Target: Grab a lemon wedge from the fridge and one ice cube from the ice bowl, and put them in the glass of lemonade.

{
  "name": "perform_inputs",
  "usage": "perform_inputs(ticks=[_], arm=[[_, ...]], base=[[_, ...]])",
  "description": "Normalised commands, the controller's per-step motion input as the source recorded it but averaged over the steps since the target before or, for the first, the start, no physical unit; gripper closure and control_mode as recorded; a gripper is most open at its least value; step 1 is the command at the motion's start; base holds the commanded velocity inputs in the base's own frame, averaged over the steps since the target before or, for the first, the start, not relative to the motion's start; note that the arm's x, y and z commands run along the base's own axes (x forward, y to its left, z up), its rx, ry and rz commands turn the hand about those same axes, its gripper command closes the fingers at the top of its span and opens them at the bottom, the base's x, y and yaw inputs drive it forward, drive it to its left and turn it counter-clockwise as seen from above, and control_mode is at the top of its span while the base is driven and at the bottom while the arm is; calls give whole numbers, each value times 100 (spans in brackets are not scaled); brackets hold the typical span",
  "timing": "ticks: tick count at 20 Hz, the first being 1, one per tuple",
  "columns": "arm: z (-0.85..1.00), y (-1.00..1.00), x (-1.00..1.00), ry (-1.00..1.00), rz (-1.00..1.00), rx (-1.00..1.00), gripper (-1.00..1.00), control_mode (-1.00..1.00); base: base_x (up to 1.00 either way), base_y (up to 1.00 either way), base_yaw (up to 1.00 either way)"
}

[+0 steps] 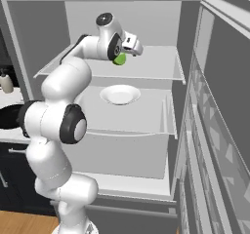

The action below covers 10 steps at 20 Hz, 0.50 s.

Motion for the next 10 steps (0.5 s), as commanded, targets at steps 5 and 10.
perform_inputs(ticks=[5, 10], arm=[[-5, 0, 6, 10, -2, 0, -100, -100], [-3, 0, -25, -1, 0, 3, -100, -100]], base=[[0, 0, 0], [0, 0, 0]])
